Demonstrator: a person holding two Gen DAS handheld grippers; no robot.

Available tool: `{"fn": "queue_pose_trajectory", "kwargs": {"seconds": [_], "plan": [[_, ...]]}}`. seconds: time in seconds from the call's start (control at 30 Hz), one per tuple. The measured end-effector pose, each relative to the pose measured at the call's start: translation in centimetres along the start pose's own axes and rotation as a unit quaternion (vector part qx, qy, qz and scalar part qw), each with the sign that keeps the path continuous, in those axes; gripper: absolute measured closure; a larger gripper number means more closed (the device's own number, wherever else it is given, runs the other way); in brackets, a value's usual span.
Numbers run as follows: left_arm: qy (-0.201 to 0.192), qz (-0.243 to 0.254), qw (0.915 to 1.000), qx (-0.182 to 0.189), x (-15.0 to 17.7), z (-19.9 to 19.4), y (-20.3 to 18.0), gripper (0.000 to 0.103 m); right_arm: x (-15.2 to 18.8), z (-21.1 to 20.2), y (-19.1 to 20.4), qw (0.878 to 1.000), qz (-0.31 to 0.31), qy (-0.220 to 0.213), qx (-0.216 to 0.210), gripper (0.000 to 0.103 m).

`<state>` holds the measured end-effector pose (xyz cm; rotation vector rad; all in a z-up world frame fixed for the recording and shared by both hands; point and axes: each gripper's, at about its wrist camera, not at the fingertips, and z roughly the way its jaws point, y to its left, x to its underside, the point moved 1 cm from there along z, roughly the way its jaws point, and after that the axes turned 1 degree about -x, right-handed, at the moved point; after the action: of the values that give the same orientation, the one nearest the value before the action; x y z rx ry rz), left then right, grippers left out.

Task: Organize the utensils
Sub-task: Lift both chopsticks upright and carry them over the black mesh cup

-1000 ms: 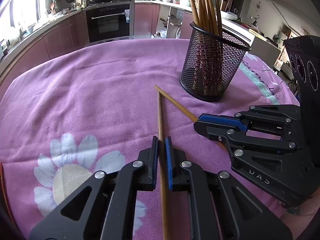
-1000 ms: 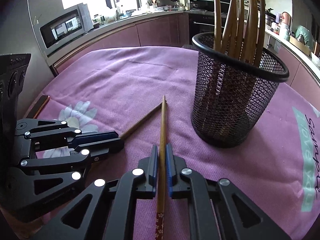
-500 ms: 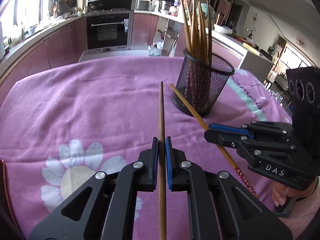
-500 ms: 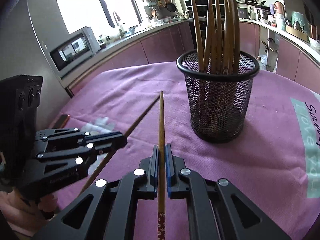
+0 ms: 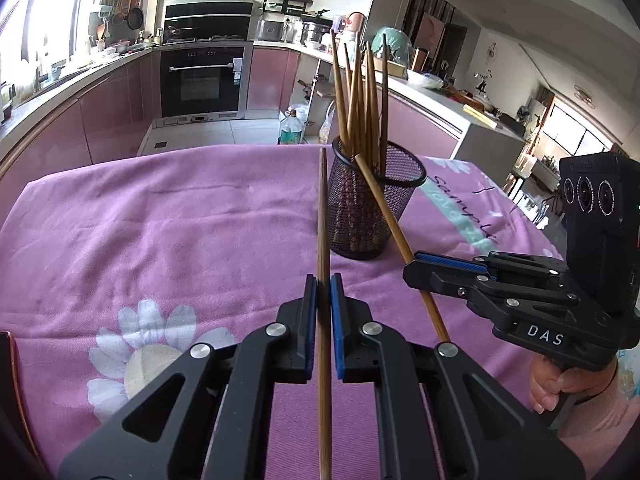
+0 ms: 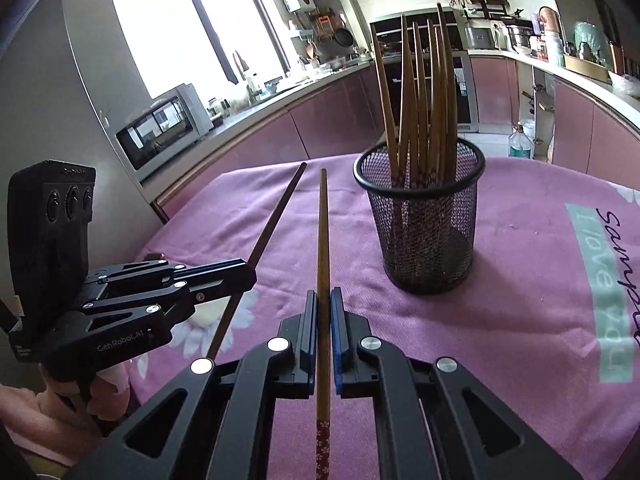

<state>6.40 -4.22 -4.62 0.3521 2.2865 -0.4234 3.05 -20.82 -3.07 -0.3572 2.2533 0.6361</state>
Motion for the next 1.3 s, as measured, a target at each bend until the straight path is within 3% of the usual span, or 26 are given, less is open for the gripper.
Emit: {"fn": "queue_pose_trajectory", "kwargs": {"seconds": [0.47,1.3], "plan": [[-0.022,-0.012,0.9981,0.057,-1.3,-2.2,-0.3,0.095,-1.1,-2.6,-0.7,0.999,0.003,-0.047,0.003,0.098],[-0.072,-0.019,0.9942,0.077,-4.3,-3.6,-0.4,0.095,-3.6,-5.3,-0.9,0.994,-0.008,-0.105,0.013,0.098]]}}
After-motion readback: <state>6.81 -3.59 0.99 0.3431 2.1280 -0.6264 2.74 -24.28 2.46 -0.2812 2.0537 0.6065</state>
